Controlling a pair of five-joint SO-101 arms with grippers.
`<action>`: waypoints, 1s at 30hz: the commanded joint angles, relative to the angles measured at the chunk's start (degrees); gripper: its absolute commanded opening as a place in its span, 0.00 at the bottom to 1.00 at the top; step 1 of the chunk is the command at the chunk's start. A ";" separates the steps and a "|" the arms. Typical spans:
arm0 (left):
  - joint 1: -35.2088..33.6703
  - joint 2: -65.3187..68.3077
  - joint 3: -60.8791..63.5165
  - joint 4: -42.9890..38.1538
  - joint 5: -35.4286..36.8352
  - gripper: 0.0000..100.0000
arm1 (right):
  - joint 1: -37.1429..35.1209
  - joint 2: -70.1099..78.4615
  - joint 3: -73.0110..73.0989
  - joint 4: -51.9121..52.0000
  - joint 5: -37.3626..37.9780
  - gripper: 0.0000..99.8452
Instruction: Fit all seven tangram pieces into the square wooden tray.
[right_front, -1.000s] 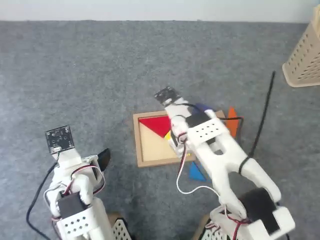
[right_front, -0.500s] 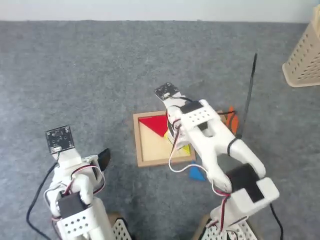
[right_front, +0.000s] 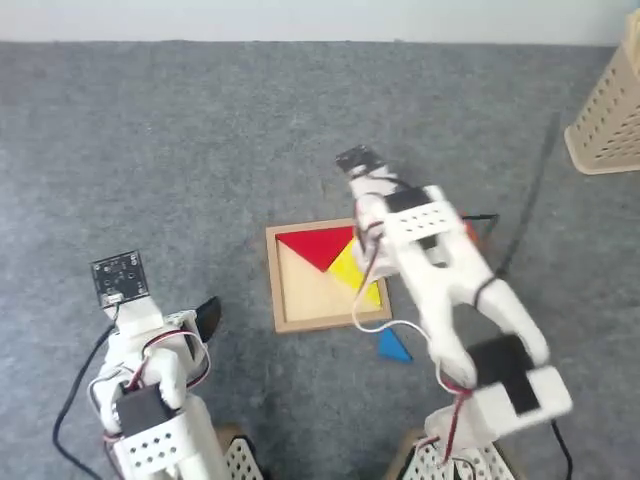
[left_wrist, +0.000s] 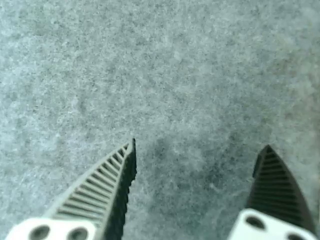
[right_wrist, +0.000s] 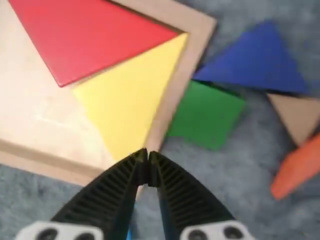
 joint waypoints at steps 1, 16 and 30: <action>0.09 -0.70 -0.75 -0.09 -0.09 0.35 | 6.11 -10.95 -2.64 5.32 3.96 0.01; 0.09 -0.70 -0.75 -0.09 -0.09 0.35 | 24.22 -9.01 -3.69 7.43 12.84 0.12; 0.09 -0.70 -0.75 -0.09 -0.09 0.35 | 21.14 9.19 -24.62 14.02 9.14 0.13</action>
